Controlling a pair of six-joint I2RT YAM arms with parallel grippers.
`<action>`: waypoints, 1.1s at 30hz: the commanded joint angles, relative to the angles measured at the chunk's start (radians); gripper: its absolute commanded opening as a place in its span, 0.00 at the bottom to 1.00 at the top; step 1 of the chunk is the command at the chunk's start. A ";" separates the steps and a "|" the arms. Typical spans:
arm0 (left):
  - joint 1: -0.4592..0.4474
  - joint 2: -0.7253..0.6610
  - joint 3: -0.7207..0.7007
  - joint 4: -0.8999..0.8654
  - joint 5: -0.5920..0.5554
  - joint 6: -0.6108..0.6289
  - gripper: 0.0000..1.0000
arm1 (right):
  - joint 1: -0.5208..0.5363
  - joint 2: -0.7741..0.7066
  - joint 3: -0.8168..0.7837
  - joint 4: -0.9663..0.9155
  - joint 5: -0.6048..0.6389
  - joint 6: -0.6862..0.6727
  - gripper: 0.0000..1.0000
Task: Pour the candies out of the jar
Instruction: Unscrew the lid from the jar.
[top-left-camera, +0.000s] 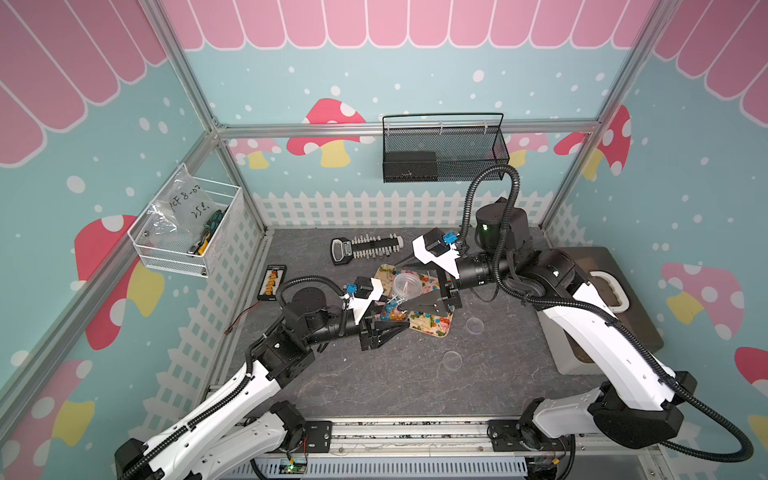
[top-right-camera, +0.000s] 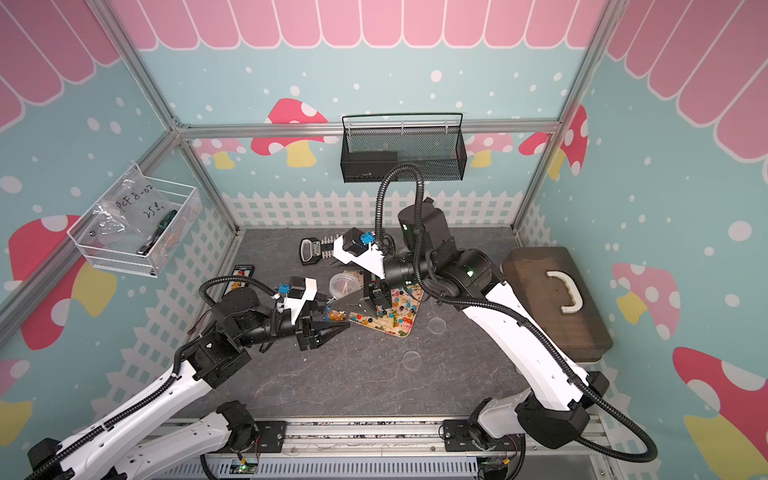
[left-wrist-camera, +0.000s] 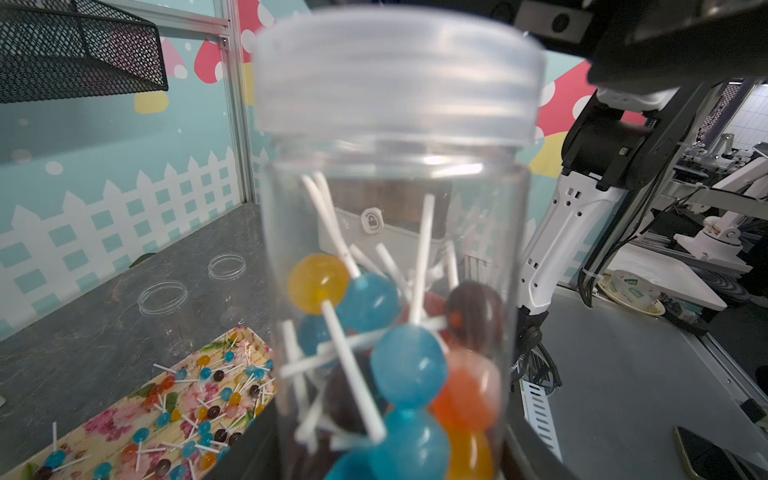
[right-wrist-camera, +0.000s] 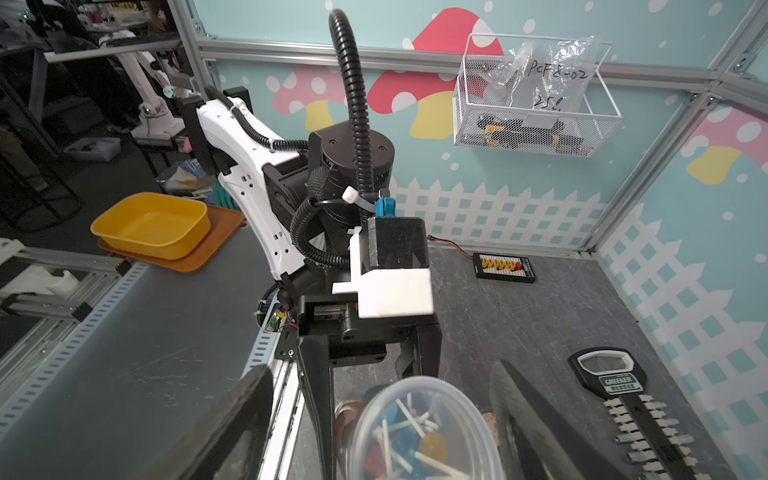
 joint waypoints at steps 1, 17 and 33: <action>0.004 -0.009 -0.006 0.014 -0.025 0.003 0.59 | -0.002 -0.042 -0.010 0.063 0.033 0.048 0.84; 0.005 -0.023 0.003 -0.040 -0.099 0.062 0.59 | 0.087 -0.044 0.047 -0.080 0.537 0.528 0.83; 0.005 -0.038 -0.007 -0.043 -0.099 0.058 0.59 | 0.159 0.018 0.042 -0.081 0.568 0.533 0.84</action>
